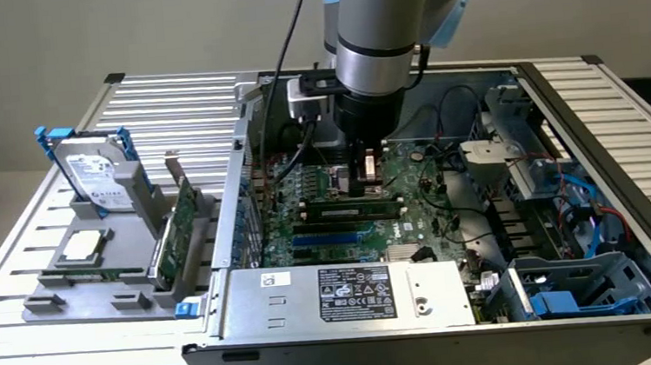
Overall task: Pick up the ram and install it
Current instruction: 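Insert the ram into the slot, then press down the ram until it locks into place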
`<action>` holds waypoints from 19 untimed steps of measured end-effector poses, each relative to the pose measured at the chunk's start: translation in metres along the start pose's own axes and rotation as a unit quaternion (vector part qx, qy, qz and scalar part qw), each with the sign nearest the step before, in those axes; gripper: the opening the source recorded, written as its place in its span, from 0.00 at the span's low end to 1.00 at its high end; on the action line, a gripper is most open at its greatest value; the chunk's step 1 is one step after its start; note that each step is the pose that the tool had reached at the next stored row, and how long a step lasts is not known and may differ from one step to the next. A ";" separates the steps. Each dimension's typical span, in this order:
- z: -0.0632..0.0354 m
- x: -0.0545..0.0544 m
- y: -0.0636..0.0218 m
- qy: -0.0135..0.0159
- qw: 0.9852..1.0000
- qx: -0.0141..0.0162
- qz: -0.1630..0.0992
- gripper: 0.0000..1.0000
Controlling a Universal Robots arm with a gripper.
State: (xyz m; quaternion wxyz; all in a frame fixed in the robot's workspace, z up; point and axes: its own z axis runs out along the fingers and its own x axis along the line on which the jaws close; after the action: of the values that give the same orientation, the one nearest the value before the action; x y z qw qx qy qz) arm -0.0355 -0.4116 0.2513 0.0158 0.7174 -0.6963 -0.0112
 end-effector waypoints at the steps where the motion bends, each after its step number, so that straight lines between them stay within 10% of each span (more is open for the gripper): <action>1: 0.0000 0.000 0.0000 0.000 1.000 0.000 0.000 0.11; 19: 0.0082 0.000 -0.0003 0.000 1.000 0.000 0.000 0.11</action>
State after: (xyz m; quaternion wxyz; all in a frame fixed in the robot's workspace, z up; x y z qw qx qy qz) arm -0.0355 -0.4116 0.2431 0.0159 0.7174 -0.6964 -0.0111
